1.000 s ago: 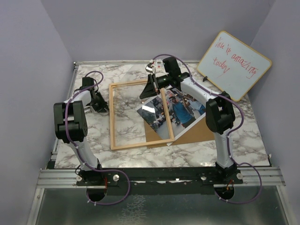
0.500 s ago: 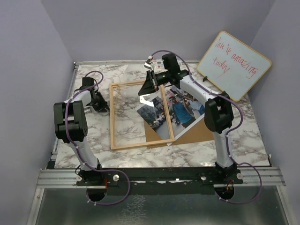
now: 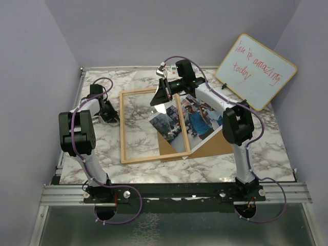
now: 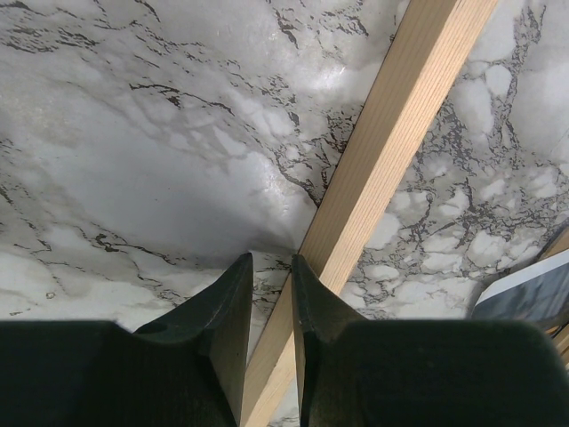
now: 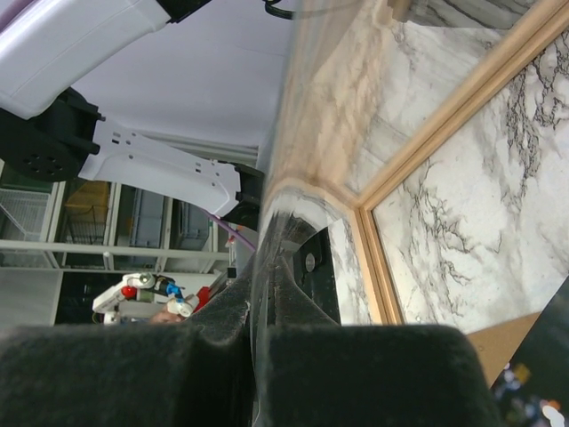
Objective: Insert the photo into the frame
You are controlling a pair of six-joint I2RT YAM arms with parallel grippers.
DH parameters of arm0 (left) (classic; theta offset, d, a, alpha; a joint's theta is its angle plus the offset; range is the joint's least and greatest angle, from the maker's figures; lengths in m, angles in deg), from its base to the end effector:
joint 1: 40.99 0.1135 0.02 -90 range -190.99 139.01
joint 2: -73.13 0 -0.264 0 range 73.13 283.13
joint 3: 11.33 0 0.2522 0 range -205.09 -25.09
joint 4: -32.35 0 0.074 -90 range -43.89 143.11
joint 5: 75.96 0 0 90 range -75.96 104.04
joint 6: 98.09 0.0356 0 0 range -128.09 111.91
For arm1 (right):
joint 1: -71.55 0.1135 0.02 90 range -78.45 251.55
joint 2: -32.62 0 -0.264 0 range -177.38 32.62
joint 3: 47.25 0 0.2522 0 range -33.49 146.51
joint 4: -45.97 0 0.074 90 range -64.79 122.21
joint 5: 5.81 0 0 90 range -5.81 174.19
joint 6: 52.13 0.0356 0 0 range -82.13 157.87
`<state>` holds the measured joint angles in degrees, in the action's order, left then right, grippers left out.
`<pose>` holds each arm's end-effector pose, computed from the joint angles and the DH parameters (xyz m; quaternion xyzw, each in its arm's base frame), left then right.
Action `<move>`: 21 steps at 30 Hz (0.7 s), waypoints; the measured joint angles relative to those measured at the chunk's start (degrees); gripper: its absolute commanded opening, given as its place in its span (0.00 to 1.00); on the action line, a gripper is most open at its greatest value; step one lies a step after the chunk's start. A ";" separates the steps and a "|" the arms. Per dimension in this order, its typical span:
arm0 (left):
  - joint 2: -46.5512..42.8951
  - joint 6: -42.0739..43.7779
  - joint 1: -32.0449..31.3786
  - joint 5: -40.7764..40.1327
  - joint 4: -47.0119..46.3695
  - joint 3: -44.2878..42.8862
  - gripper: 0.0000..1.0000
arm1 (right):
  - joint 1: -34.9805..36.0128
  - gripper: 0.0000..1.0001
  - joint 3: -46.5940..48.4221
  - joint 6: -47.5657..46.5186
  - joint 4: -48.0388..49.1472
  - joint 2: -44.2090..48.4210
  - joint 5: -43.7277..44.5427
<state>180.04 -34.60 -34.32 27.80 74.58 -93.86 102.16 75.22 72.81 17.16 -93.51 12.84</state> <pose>0.3681 0.0345 0.1623 -0.2543 0.9387 -0.1502 0.1780 0.4126 0.2833 0.2648 -0.2535 0.7222 0.6415 0.0519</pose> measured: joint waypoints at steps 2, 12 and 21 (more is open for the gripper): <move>0.00 0.00 0.00 0.02 0.00 0.00 0.26 | 0.07 0.01 0.00 0.00 0.20 0.00 -0.13; 0.02 0.00 0.00 0.04 -0.04 0.00 0.26 | 0.13 0.01 0.00 0.13 0.46 -1.07 -0.13; 0.02 0.00 0.02 0.04 -0.02 0.00 0.26 | 0.13 0.05 0.00 -0.07 -0.04 -1.95 0.00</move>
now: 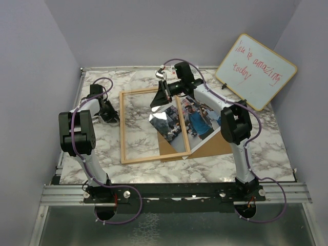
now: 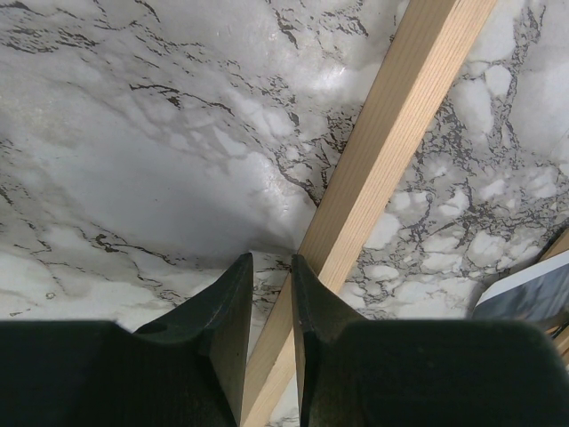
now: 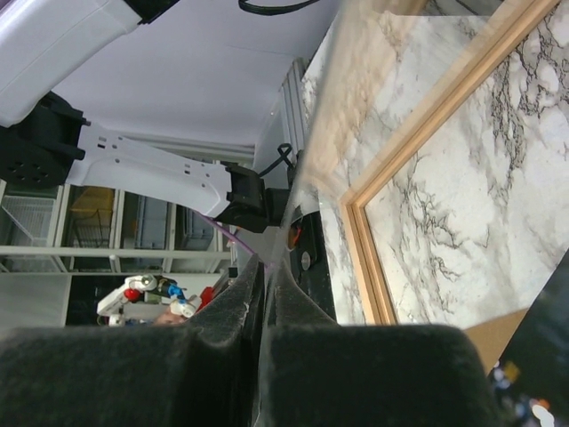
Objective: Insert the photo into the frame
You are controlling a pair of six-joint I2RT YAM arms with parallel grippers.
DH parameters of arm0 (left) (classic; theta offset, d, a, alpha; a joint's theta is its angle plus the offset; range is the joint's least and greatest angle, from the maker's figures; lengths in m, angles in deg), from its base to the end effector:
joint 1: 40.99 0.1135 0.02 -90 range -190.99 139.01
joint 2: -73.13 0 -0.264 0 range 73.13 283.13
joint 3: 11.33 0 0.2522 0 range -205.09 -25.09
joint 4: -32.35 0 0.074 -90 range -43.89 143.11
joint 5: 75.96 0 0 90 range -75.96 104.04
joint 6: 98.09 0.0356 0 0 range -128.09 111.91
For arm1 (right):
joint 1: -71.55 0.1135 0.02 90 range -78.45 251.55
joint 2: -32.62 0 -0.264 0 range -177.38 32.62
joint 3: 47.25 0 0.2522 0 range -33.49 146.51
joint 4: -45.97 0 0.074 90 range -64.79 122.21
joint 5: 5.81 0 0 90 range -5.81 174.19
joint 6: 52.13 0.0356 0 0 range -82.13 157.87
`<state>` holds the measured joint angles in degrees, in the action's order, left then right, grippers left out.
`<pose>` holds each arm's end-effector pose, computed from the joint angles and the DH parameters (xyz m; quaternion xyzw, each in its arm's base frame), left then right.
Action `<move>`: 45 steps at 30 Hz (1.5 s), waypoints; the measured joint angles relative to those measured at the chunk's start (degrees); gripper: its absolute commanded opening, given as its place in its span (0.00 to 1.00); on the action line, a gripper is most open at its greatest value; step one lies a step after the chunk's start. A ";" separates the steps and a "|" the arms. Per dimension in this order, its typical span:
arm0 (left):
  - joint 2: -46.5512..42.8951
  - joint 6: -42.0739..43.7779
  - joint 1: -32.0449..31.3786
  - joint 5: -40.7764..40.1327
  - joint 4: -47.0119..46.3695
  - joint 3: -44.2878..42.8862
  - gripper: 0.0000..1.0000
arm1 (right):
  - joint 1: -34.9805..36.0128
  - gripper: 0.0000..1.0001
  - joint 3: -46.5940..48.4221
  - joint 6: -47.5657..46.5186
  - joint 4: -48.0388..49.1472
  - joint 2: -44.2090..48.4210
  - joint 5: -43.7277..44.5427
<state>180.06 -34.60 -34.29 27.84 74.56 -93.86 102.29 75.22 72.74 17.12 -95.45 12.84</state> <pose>0.3681 0.0347 0.1622 -0.2545 0.9386 -0.1505 0.1780 0.4161 0.2867 0.2484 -0.2457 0.7281 0.6388 0.0386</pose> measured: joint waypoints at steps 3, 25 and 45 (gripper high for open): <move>0.00 0.00 0.00 0.02 0.00 0.00 0.26 | -0.07 0.14 0.00 -0.39 -0.92 -0.07 0.42; 0.00 0.00 -0.02 0.04 -0.04 0.00 0.26 | -1.51 0.32 -0.26 -1.68 -5.33 -1.42 3.02; 0.02 -0.04 0.11 0.02 -0.04 -0.02 0.26 | -2.19 0.33 -11.21 10.43 6.10 -1.25 5.16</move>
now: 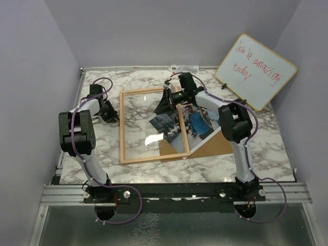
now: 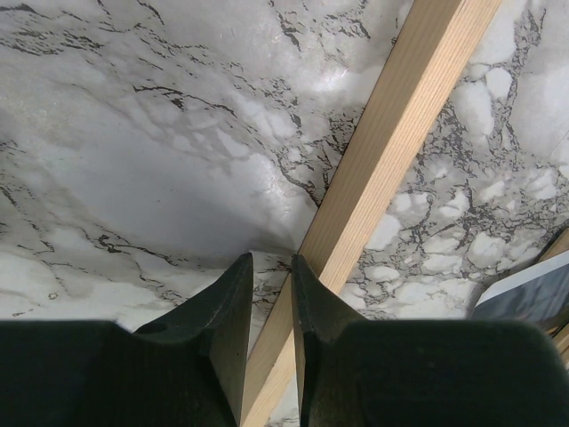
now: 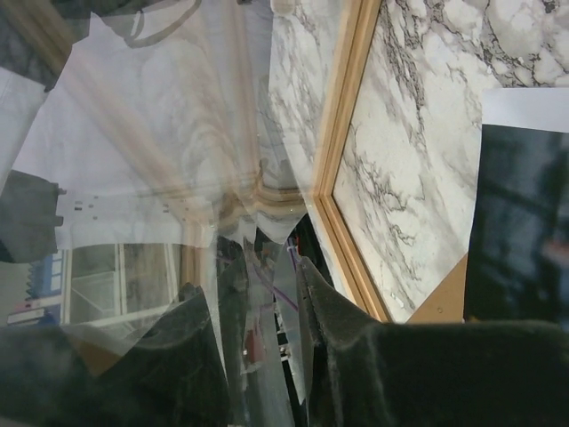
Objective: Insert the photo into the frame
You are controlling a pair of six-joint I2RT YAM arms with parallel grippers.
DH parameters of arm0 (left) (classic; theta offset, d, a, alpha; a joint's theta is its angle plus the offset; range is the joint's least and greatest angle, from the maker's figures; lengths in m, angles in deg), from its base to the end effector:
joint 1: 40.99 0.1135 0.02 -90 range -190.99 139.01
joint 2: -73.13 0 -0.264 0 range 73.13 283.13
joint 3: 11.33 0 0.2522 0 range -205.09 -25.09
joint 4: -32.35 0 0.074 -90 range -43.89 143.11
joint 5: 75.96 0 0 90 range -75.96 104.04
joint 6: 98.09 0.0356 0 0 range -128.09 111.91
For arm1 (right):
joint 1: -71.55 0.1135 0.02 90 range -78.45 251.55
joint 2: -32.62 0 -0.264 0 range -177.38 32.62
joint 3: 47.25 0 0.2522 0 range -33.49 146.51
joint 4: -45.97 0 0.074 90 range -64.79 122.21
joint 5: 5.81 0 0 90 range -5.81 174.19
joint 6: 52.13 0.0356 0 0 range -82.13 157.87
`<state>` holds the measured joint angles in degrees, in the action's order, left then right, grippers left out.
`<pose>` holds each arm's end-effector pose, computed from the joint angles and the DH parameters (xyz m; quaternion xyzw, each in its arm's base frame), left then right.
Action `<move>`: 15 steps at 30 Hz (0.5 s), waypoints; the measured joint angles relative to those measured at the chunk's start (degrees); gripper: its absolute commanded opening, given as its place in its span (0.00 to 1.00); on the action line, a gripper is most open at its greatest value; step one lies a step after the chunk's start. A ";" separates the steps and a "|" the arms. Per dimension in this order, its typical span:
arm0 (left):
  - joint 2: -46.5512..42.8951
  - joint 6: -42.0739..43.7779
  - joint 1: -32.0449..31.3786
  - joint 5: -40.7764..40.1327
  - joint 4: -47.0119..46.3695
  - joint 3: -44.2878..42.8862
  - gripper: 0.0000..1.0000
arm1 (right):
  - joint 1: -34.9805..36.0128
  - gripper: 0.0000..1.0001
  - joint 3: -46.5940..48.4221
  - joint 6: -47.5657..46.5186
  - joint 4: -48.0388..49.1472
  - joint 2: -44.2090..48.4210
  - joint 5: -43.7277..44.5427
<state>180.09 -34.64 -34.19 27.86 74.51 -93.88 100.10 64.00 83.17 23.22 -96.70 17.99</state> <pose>0.3682 0.0353 0.1622 -0.2555 0.9382 -0.1506 0.1784 0.4183 0.2647 0.1817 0.1139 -0.7867 -0.6064 0.0197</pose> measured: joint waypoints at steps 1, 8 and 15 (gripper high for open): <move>0.00 0.00 0.00 -0.02 0.00 0.00 0.26 | 0.00 0.33 -0.02 -0.04 -0.07 0.00 0.20; 0.00 -0.42 -0.02 -0.94 0.13 -0.09 0.26 | 0.00 0.36 -0.07 -1.38 -1.22 0.22 2.25; 0.00 -0.46 -0.07 -1.40 0.17 -0.11 0.26 | -0.02 0.41 -1.64 -2.36 -1.40 1.55 4.09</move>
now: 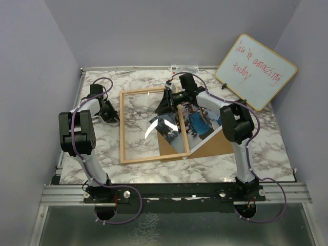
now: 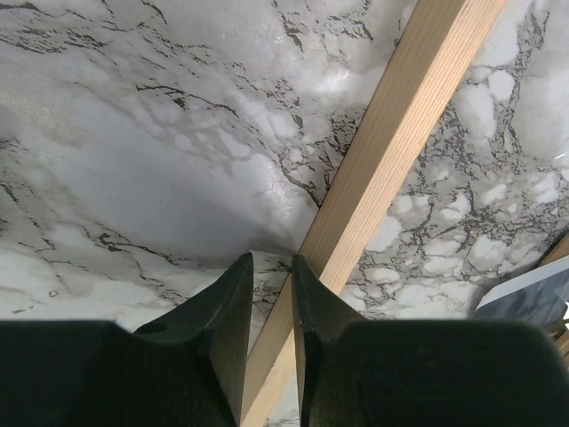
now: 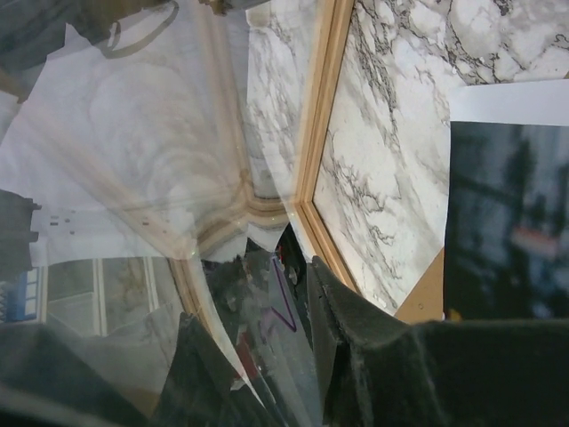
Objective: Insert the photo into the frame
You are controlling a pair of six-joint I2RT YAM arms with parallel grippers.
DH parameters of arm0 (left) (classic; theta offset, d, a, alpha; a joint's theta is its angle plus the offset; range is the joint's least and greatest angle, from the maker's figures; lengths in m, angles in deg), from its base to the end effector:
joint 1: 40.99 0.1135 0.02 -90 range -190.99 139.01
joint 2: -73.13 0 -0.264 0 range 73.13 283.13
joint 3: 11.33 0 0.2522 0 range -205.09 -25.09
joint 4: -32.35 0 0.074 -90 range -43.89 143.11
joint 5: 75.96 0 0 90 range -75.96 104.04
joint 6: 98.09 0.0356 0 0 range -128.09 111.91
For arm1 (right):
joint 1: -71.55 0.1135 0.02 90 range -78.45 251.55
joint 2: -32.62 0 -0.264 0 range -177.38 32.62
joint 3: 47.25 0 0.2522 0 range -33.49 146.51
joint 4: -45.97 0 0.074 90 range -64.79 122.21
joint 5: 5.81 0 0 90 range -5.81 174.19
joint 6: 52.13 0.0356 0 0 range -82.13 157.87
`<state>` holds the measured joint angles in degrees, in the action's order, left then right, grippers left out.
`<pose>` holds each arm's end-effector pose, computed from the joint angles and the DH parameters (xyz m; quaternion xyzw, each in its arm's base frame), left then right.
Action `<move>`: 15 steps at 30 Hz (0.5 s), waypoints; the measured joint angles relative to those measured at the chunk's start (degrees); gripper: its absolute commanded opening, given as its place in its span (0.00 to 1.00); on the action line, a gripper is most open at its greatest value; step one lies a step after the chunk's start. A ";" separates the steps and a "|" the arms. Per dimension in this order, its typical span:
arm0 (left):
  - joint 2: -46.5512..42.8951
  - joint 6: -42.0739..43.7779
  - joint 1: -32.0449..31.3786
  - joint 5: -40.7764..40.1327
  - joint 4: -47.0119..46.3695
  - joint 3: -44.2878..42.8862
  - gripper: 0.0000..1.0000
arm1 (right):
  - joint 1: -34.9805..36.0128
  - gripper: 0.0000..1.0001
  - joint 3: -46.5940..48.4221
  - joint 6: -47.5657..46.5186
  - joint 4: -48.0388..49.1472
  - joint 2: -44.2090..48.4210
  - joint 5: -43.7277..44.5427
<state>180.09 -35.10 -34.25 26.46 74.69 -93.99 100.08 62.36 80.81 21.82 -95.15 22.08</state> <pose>0.3683 0.0358 0.1624 -0.2616 0.9380 -0.1397 0.1795 0.4140 0.2609 0.1826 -0.1086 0.8035 0.5853 0.0056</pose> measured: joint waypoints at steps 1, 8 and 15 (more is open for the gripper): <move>0.00 0.00 0.00 -0.04 0.02 0.00 0.26 | 0.00 0.42 -0.31 -0.04 0.02 0.22 0.13; -0.02 0.00 0.00 -0.07 0.02 -0.02 0.26 | 0.00 0.47 -0.63 -0.57 0.02 0.52 0.66; -0.02 0.00 0.00 -0.20 0.15 -0.09 0.26 | 0.00 0.44 -0.61 -1.42 -0.50 0.52 1.53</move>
<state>180.06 -35.10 -34.25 26.27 74.84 -94.08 100.08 61.75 79.39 21.31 -94.62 23.61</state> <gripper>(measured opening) 0.259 0.451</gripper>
